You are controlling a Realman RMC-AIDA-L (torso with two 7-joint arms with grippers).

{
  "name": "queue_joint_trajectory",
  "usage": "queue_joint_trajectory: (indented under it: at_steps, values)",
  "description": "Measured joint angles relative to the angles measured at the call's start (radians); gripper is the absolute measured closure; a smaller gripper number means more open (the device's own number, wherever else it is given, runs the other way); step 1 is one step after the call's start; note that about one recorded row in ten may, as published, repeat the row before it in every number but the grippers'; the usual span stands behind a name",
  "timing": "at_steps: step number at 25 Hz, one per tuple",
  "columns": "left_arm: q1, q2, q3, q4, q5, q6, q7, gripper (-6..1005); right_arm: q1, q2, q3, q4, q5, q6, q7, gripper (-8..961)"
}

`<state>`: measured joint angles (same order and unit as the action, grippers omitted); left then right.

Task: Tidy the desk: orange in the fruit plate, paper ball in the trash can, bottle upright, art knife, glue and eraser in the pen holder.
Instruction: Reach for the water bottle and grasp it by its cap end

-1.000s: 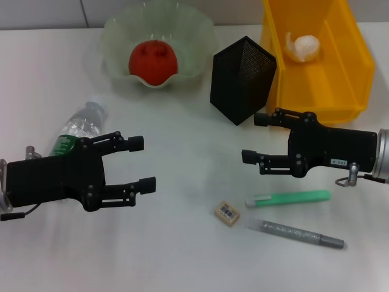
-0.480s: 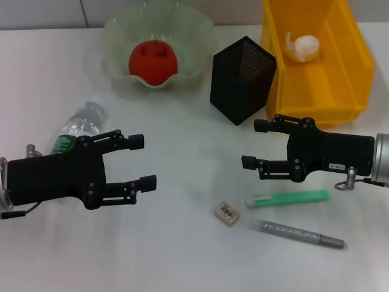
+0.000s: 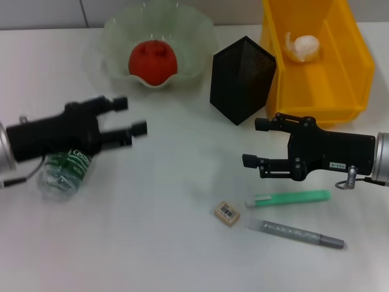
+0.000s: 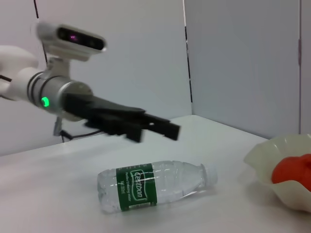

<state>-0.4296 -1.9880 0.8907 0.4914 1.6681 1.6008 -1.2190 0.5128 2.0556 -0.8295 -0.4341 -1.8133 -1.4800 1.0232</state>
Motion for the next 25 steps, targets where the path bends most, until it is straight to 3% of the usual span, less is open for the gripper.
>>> queue_joint_trajectory:
  at_steps: [2, 3, 4, 6, 8, 13, 17, 25]
  values:
    - [0.000, 0.000, 0.000, 0.000, 0.000, 0.000, 0.000, 169, 0.000, 0.000, 0.001, 0.000, 0.000, 0.000, 0.000, 125]
    - [-0.022, -0.012, -0.012, 0.076, 0.009, -0.150, -0.209, 169, 0.000, 0.000, 0.001, 0.000, 0.000, 0.000, 0.000, 125]
    - [-0.029, -0.016, -0.009, 0.107, 0.023, -0.210, -0.281, 169, 0.000, 0.000, 0.002, 0.000, 0.000, 0.000, 0.000, 125]
    - [-0.029, -0.016, -0.009, 0.107, 0.023, -0.210, -0.281, 169, 0.001, 0.000, 0.002, 0.000, 0.000, 0.000, 0.000, 125]
    - [-0.056, -0.015, -0.012, 0.140, 0.093, -0.319, -0.426, 169, 0.001, 0.000, 0.003, 0.000, 0.000, 0.000, 0.000, 125]
    - [-0.074, -0.011, -0.017, 0.174, 0.184, -0.435, -0.574, 169, 0.000, 0.000, 0.003, -0.002, 0.001, 0.000, 0.000, 125]
    - [-0.082, -0.017, -0.009, 0.222, 0.274, -0.507, -0.690, 169, -0.001, 0.000, 0.003, -0.002, 0.003, 0.000, 0.000, 124]
    - [-0.100, -0.025, -0.016, 0.234, 0.334, -0.519, -0.730, 169, 0.003, 0.000, 0.004, -0.002, 0.005, 0.000, 0.000, 124]
